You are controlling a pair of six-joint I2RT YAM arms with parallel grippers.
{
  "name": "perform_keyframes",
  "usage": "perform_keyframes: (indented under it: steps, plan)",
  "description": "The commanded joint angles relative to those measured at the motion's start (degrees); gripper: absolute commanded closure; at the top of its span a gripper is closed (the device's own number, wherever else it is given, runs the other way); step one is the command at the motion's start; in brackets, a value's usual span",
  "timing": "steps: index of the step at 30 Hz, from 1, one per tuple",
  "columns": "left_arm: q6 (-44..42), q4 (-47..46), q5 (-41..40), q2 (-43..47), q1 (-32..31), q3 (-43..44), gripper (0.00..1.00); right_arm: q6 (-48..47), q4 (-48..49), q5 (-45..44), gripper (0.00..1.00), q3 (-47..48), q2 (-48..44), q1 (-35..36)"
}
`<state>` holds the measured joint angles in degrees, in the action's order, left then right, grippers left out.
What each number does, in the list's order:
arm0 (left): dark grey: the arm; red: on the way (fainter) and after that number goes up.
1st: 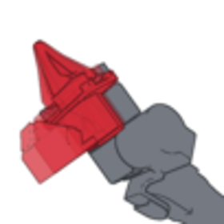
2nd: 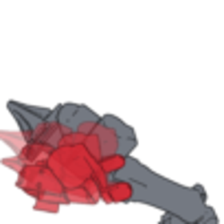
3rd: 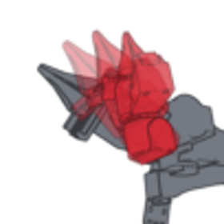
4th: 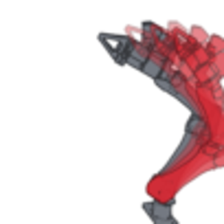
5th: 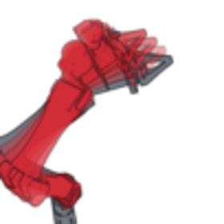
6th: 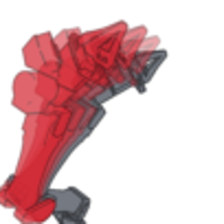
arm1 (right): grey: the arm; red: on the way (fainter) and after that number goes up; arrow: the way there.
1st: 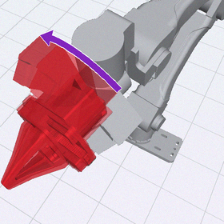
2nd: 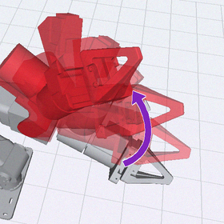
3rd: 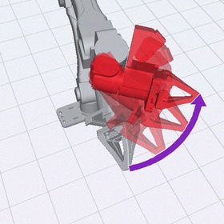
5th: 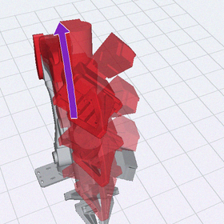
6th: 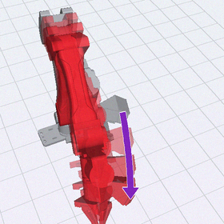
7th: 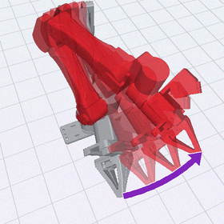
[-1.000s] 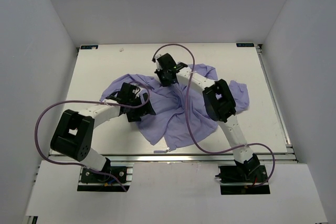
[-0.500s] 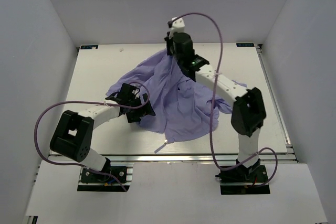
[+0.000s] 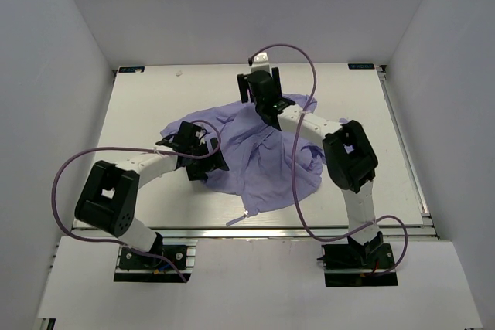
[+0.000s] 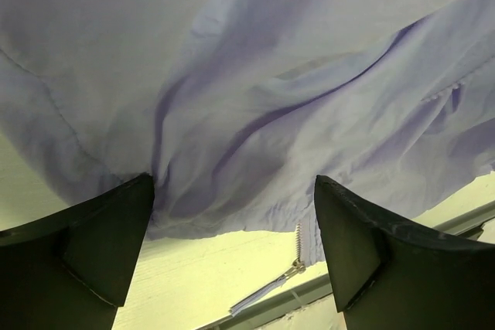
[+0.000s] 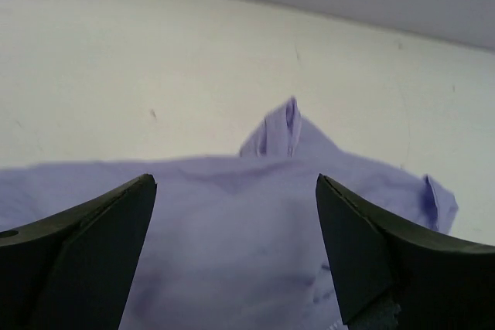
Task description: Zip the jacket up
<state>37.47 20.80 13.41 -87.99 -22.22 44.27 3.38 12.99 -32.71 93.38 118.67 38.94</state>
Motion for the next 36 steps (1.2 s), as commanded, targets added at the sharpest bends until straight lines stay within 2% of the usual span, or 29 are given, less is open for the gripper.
perform_keyframes:
  steps: [1,3,6,10,13,14,15,18,20,22,25,30,33,36]
  plan:
    - [-1.7,14.3,-3.6,-4.0,-0.3,-3.9,0.05,1.2,-8.6,-2.0,0.11,4.5,-2.8,-0.4]
    - [-1.4,15.6,-4.9,-2.9,-0.3,-3.1,0.05,2.9,-10.9,-2.3,0.11,4.4,-4.8,-1.2]
    - [-1.4,19.3,-5.5,0.6,-0.3,-0.8,0.04,5.7,-17.0,2.1,0.11,3.9,-8.9,-2.6]
    - [-1.2,23.0,-6.6,6.5,-0.3,2.7,0.02,10.3,-29.7,5.9,0.11,-0.9,-17.0,-3.3]
    - [-1.4,25.4,-8.6,10.3,-0.3,5.5,0.02,16.8,-31.8,6.8,0.11,-15.2,-27.6,-3.3]
    - [-1.9,26.0,-9.4,11.0,-0.3,8.2,0.02,18.6,-32.2,8.9,0.11,-23.3,-33.1,-3.3]
    - [-2.0,26.7,-9.6,11.0,-0.3,9.8,0.02,20.2,-31.9,10.5,0.11,-27.1,-35.5,-3.3]
    - [-2.7,28.0,-8.8,10.9,-0.3,15.3,0.02,24.2,-29.9,19.4,0.11,-39.0,-43.1,-3.3]
    - [-3.1,26.1,-6.5,10.9,-0.5,16.9,0.02,25.5,-29.3,25.8,0.11,-42.5,-45.6,-3.2]
    - [-3.8,23.2,-3.1,10.0,-0.8,18.9,0.02,25.4,-27.7,30.0,0.11,-46.3,-46.0,-3.2]
    - [-4.0,18.9,0.3,6.3,-2.5,21.2,0.02,25.9,-25.0,30.7,0.11,-49.2,-44.8,-3.2]
    - [-4.3,14.8,3.0,-4.3,-8.1,27.0,0.02,27.9,-24.9,25.1,0.11,-48.7,-39.5,-3.3]
    - [-4.9,13.0,6.8,-11.9,-8.7,30.9,0.02,29.2,-26.4,21.0,0.11,-48.1,-36.2,-5.1]
    - [-5.0,12.7,5.6,-18.6,-8.7,34.1,0.02,29.9,-26.8,19.7,0.11,-48.5,-32.9,-9.0]
